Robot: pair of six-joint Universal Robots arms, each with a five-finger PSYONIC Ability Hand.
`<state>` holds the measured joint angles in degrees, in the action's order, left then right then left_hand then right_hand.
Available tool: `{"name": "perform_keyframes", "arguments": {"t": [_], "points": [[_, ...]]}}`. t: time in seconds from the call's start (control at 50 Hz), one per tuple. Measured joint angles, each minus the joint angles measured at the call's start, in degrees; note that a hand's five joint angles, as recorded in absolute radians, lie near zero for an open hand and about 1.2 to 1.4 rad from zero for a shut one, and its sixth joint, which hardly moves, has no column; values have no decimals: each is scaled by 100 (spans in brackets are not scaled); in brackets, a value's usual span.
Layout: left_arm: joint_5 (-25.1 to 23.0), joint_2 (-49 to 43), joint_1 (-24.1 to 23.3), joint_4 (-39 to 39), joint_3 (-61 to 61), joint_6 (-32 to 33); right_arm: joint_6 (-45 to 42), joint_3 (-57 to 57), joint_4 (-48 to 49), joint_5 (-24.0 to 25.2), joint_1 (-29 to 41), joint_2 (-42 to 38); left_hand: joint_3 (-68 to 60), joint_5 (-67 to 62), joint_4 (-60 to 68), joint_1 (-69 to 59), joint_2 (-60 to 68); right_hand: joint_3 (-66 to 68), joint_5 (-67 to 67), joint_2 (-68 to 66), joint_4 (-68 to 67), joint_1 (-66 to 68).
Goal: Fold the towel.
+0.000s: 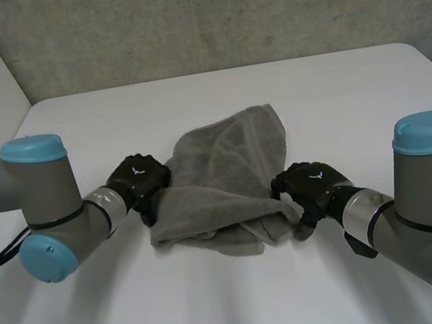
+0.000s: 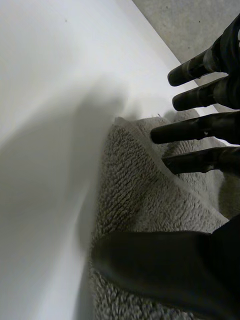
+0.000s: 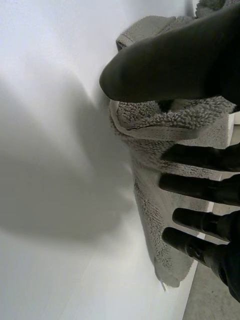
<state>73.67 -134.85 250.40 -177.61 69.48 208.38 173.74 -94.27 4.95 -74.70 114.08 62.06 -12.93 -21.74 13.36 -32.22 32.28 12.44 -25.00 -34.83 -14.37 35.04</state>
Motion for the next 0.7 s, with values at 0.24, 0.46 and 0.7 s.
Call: {"name": "perform_keyframes", "arguments": {"t": [0.24, 0.46, 0.7], "points": [[43, -69, -5, -27, -92, 5, -17, 9, 2, 9, 0, 7, 0, -237, 0, -188, 201, 0, -1565, -1599, 0, 1583], [49, -103, 0, -32, -94, 6, -32, 1, 0, 18, 0, 1, 0, -666, 0, -629, 633, 0, -1584, -1606, 0, 1596], [87, 26, -14, 18, -3, -39, 25, -34, -141, 371, -105, 208, 0, -4294, 0, -4031, 4257, 0, -4131, -4007, 0, 3916]]}}
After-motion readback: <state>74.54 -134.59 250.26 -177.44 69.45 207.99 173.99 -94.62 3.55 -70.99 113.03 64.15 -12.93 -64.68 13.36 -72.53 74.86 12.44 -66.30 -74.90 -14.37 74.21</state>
